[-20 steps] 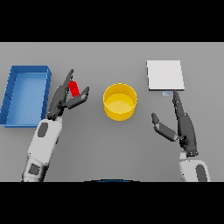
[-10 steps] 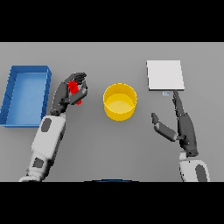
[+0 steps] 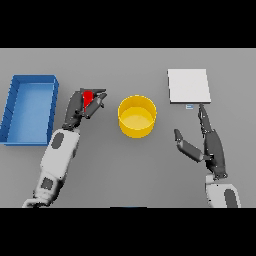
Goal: Pick up the red beaker and tilt it to pour out 1 green nut into yellow bowl. Pick up the yellow bowl and place it on the metallic measuring scale.
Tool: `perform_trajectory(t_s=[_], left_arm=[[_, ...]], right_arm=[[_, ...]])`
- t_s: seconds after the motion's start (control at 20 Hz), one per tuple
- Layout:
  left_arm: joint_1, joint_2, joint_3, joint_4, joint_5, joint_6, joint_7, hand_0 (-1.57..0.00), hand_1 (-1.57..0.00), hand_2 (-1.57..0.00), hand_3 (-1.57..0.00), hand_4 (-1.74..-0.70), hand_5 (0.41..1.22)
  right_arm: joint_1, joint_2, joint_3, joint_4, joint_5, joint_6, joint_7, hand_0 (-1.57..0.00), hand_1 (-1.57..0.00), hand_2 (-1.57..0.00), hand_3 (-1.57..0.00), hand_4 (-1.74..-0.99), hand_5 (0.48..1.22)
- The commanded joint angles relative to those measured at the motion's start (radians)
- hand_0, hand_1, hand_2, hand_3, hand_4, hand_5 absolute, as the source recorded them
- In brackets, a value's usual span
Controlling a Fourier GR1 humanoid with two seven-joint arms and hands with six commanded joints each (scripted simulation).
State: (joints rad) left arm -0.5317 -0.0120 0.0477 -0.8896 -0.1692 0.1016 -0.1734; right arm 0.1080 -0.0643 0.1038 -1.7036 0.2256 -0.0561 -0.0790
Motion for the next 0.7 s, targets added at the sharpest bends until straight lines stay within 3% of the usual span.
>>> perform_trajectory(t_s=[0.0,0.15,0.35,0.65], left_arm=[[0.003,0.004,0.007,-0.013,0.013,0.007,0.002,-1.47,-1.48,-1.48,-1.45,-1.62,1.14],[0.011,-0.004,0.014,-0.061,0.049,0.026,-0.011,-1.52,-1.52,-1.52,-1.51,-1.68,1.122],[0.015,0.022,-0.049,-0.165,0.019,0.038,0.043,-1.55,-1.55,-1.55,-1.54,-1.72,1.114],[-0.036,0.127,-0.219,-0.244,-0.138,-0.02,0.233,-1.56,-1.56,-1.56,-1.56,-1.73,1.122]], right_arm=[[0.005,0.002,-0.003,-0.003,-0.007,0.0,-0.003,0.0,0.0,0.0,0.0,-1.26,0.643],[0.011,-0.005,0.001,-0.004,0.014,-0.008,-0.013,0.0,0.0,0.0,0.0,-1.258,0.646],[-0.005,-0.008,0.0,0.006,0.019,-0.009,-0.008,0.0,0.0,0.0,0.0,-1.263,0.654],[-0.004,-0.007,0.008,0.009,0.043,-0.02,-0.002,0.0,0.0,0.0,0.0,-1.256,0.674]])
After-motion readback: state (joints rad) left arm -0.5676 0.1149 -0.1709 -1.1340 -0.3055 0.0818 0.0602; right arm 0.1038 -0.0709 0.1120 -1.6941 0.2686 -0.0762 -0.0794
